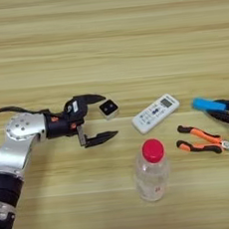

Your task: Move the objects on the table

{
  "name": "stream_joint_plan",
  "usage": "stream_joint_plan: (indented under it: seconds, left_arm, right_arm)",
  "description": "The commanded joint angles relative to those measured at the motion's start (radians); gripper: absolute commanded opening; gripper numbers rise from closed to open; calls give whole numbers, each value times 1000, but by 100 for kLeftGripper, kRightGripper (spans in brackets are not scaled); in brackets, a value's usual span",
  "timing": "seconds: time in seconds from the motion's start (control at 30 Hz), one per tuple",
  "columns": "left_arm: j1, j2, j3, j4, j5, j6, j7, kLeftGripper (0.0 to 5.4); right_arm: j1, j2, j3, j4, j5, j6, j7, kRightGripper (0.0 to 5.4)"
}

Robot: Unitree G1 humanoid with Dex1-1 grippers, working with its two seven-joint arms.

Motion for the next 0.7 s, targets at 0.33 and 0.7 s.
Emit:
stream_joint_plan:
  seconds: [0.33,0.7]
  left_arm:
    - [-16,-2,17,16,3,-11,4,540]
    - [-8,-20,38,9,-16,-3,20,540]
  right_arm:
    - [3,-10,22,51,-39,-12,-2,179]
    - [-3,-5,11,33,-22,-19,-5,303]
